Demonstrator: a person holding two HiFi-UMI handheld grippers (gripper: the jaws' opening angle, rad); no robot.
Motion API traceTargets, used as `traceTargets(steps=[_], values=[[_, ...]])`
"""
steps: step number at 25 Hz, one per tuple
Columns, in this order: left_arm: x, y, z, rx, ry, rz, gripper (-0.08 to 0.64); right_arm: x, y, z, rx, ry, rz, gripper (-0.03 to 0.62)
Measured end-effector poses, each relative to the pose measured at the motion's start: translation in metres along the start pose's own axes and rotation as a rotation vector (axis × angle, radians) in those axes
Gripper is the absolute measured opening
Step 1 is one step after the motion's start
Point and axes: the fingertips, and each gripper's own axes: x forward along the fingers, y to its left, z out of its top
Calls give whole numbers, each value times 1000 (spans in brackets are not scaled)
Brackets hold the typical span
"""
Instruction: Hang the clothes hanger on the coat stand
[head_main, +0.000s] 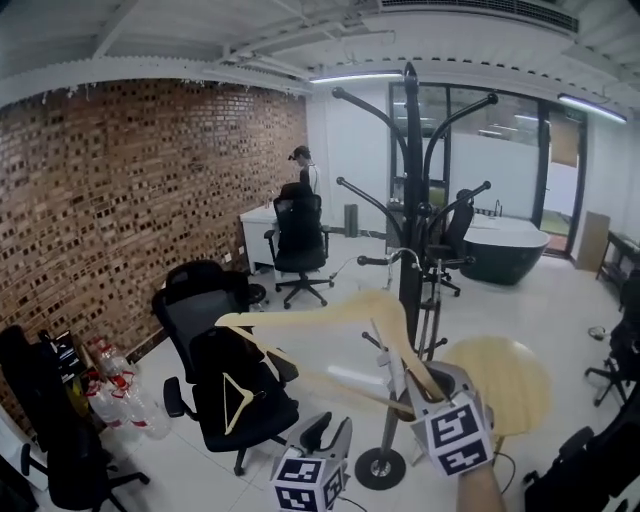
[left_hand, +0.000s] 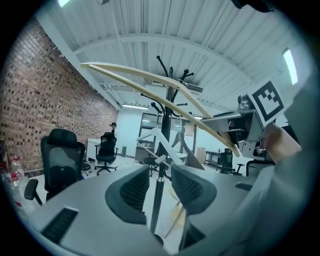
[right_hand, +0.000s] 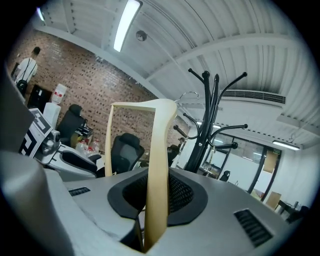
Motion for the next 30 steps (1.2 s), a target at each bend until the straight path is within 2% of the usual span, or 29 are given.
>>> traceTargets(steps=[3, 7, 12, 20, 30], values=[[5, 31, 17, 24, -10, -77, 149, 16, 12, 16, 9, 20, -76, 58], [16, 51, 39, 40, -14, -155, 149, 23, 6, 50, 9, 14, -164, 58], [24, 58, 40, 49, -16, -202, 149, 25, -3, 70, -9, 2, -226, 58], [42, 49, 51, 28, -57, -191, 149, 39, -13, 75, -46, -15, -182, 57], [65, 67, 47, 21, -39, -135, 149, 92, 1, 39, -10, 26, -81, 58]])
